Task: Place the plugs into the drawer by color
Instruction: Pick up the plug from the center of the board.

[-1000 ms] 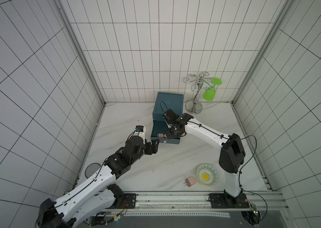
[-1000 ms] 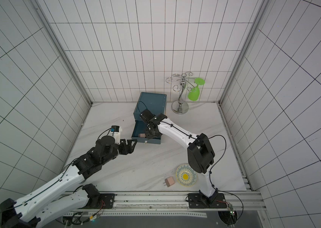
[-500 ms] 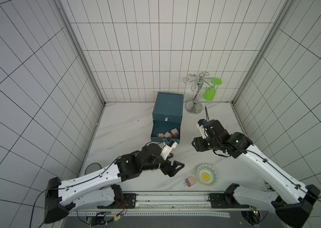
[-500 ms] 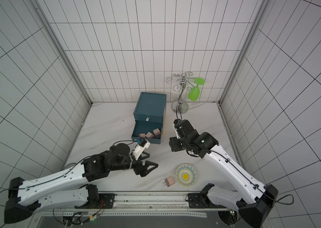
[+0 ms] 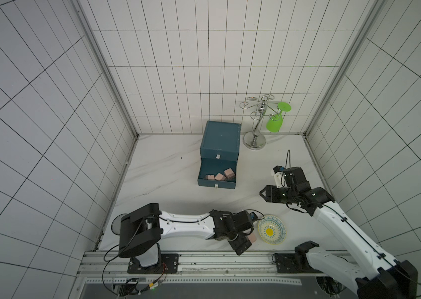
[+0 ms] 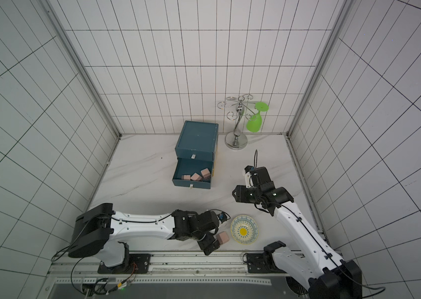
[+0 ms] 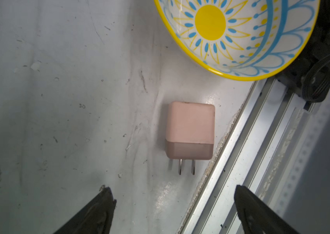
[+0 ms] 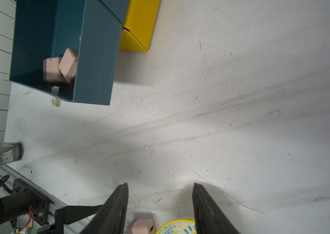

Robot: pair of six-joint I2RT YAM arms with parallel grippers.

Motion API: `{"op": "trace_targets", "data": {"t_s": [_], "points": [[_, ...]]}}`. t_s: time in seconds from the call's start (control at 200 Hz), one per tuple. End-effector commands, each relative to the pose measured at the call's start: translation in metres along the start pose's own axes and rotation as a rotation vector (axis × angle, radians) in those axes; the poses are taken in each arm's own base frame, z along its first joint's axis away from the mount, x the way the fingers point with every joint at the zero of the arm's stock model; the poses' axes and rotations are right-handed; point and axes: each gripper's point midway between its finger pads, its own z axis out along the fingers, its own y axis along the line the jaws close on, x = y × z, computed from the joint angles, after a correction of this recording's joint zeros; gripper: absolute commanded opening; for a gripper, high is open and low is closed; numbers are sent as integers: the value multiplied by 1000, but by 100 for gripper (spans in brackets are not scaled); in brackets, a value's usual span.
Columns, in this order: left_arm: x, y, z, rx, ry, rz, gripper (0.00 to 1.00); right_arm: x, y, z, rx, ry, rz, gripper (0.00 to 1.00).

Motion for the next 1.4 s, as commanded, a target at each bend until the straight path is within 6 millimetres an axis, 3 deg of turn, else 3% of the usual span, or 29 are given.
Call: {"op": "trace_targets", "data": {"t_s": [0.0, 0.205, 0.365, 0.63, 0.795, 0.915, 0.955, 1.0, 1.13, 1.315, 1.395], "points": [[-28, -10, -4, 9, -82, 25, 96, 2, 5, 4, -55, -3, -14, 54], [-32, -13, 24, -74, -1, 48, 95, 2, 7, -3, -70, -35, -18, 55], [-31, -17, 32, -61, 30, 53, 78, 2, 6, -7, -73, -55, -19, 56], [-20, -7, 48, -112, 86, 55, 67, 2, 6, -7, -78, -52, -20, 56], [-23, -6, 44, -115, 73, 47, 50, 2, 6, -8, -79, -61, -21, 57], [-22, -3, 37, -108, 66, 18, 43, 2, 6, -9, -79, -64, -22, 57], [-20, 1, 33, -107, 68, 2, 31, 2, 7, -10, -83, -66, -24, 57], [-21, 6, 26, -110, 56, -18, 21, 2, 7, -11, -84, -72, -25, 57], [-30, 30, -11, -141, -19, -112, 18, 0, 9, -18, -94, -102, -29, 57], [-64, 61, -110, -282, -271, -226, 16, -4, 31, -33, -214, -178, -75, 58], [-78, 72, -144, -283, -357, -262, 15, -4, 39, -36, -260, -184, -90, 58]]}}
